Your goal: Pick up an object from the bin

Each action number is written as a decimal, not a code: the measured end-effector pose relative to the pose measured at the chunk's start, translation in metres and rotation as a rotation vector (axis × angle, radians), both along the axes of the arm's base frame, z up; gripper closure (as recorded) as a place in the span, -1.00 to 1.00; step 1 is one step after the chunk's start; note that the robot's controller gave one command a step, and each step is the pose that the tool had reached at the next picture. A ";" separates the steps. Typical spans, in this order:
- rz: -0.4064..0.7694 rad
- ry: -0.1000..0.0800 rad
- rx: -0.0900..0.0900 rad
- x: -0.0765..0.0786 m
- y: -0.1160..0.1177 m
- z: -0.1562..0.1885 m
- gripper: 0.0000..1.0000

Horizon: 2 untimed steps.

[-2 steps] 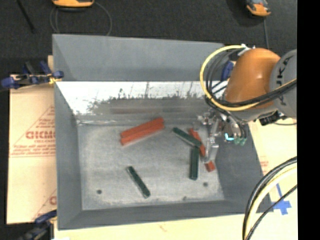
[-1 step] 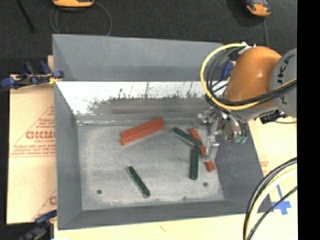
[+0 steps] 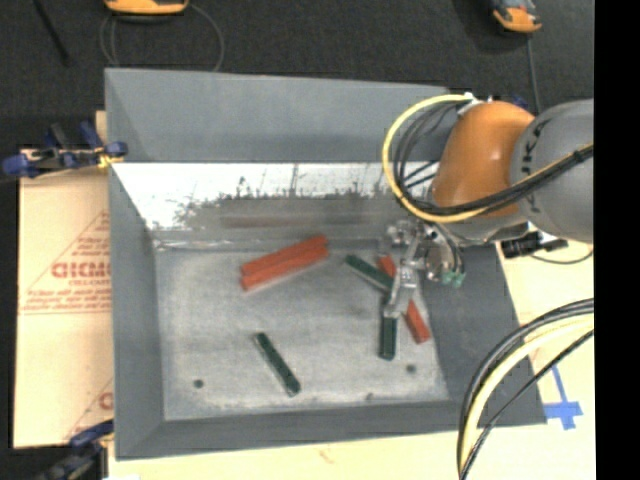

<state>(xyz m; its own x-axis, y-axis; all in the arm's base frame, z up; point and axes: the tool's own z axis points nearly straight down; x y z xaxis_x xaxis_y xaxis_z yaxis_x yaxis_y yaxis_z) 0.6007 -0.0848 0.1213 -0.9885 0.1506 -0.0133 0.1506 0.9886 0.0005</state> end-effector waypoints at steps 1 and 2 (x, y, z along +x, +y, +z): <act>-0.080 0.007 0.001 0.007 -0.006 -0.051 -1.00; -0.061 0.006 0.000 0.005 -0.009 -0.049 -1.00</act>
Offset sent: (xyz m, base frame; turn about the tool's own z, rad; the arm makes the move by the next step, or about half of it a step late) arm 0.0000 -0.0103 -0.0513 0.0482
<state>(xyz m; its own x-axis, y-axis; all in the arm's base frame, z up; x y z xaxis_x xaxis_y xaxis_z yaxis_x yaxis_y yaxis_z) 0.6053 -0.0938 0.0727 -0.9776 0.2104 -0.0071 0.2104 0.9776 -0.0002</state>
